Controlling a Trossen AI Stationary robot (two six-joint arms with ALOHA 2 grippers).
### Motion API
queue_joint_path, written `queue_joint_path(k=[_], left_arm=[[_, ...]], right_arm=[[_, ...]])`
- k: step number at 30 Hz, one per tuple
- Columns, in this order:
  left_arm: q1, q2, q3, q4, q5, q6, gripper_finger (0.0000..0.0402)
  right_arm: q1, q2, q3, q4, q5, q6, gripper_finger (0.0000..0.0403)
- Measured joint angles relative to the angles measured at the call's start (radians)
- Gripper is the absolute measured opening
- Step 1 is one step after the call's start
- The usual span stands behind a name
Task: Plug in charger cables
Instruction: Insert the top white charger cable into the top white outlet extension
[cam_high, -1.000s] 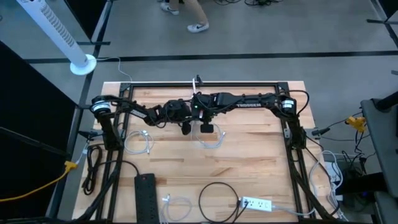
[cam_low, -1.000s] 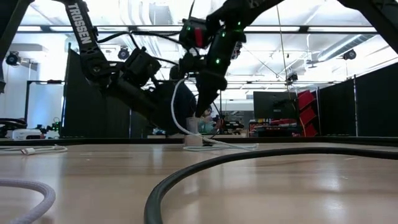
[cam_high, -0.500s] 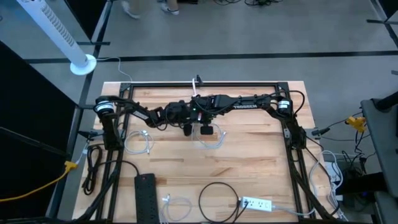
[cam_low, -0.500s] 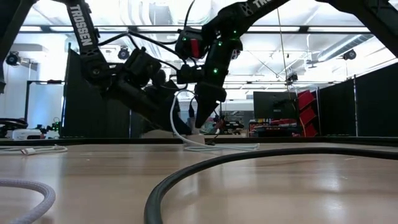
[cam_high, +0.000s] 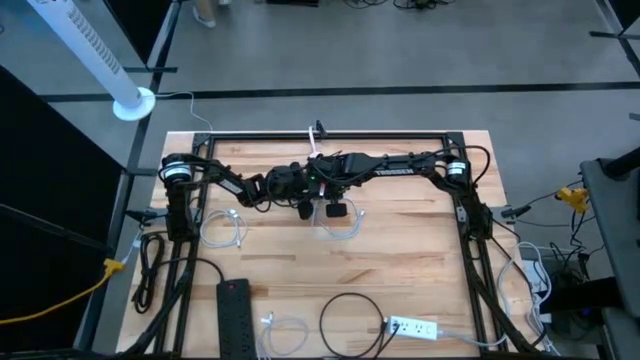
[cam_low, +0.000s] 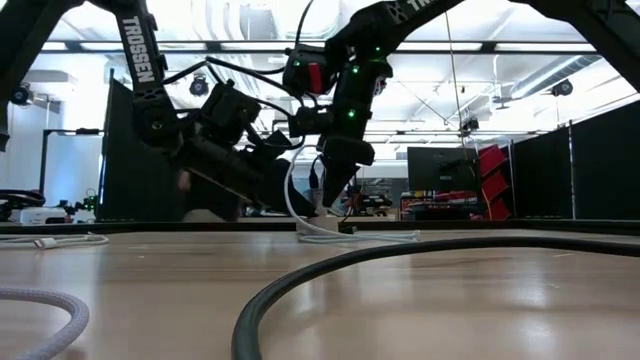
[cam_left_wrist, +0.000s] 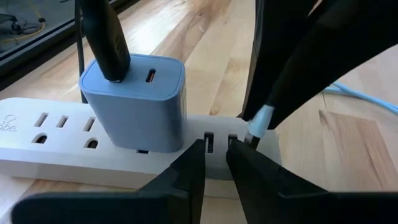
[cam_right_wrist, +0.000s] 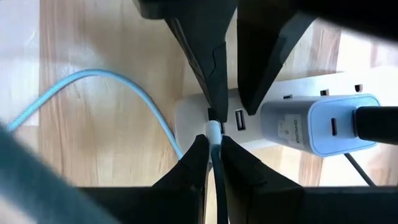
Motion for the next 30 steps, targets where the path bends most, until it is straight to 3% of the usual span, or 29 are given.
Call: queue_joint_path(k=[9, 30], left_arm=[[-0.011, 0.000, 0.000, 0.002, 0.040, -0.001, 0.0071], [-0.035, 0.001, -0.003, 0.003, 0.041, 0.002, 0.0071]], right_arm=[[-0.006, 0.000, 0.057, -0.042, 0.062, -0.029, 0.0012], [0.023, 0.029, 0.057, -0.107, -0.015, -0.067, 0.0012]])
